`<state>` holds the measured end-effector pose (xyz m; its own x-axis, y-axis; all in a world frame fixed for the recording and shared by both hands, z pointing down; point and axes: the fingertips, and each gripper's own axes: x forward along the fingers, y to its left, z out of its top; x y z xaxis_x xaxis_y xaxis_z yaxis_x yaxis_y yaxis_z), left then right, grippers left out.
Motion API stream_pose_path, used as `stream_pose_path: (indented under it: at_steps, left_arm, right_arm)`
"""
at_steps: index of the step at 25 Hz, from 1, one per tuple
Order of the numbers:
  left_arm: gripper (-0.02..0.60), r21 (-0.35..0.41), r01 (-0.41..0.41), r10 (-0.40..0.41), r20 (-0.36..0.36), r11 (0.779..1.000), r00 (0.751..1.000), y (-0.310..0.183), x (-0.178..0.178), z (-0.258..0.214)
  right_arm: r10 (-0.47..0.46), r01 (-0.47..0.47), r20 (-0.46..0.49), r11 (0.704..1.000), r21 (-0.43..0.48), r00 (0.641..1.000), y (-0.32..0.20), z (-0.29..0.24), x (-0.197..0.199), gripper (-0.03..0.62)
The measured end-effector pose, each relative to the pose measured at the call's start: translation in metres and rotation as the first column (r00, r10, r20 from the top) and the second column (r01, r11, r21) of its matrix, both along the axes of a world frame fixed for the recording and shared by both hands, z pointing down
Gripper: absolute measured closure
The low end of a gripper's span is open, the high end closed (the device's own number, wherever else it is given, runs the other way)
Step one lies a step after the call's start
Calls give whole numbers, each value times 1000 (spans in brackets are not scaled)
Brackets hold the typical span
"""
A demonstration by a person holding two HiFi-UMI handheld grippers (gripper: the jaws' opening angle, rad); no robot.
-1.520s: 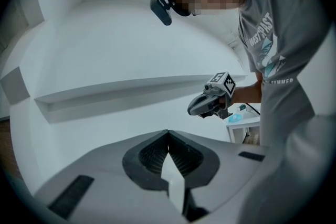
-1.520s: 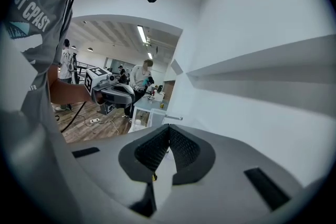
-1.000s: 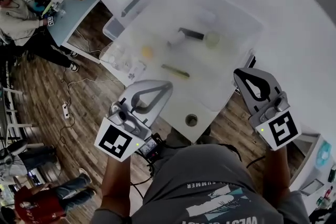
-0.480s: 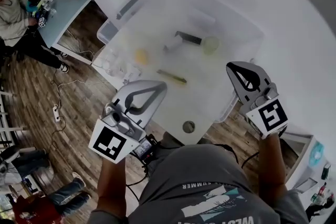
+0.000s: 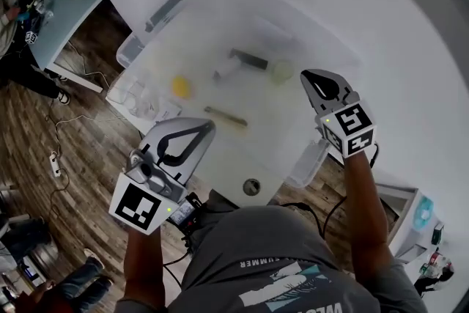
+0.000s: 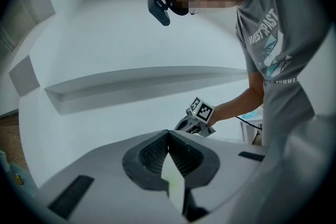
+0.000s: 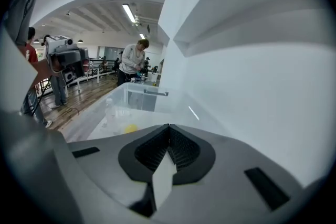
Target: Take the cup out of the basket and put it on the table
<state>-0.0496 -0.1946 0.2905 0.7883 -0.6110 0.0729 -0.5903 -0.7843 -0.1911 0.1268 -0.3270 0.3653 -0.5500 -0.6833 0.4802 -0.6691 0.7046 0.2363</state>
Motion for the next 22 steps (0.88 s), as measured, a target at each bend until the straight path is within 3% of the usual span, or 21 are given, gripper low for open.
stream_pose_path:
  at_steps: [11, 22]
  left_arm:
    - [572, -46, 3, -3, -9, 999, 1000, -25, -21, 16]
    - [572, -77, 5, -6, -15, 997, 1000, -55, -31, 31]
  right_arm:
    - [129, -143, -90, 975, -172, 988, -89, 83, 22, 580]
    - [204, -268, -205, 892, -364, 957, -138, 178, 46, 520]
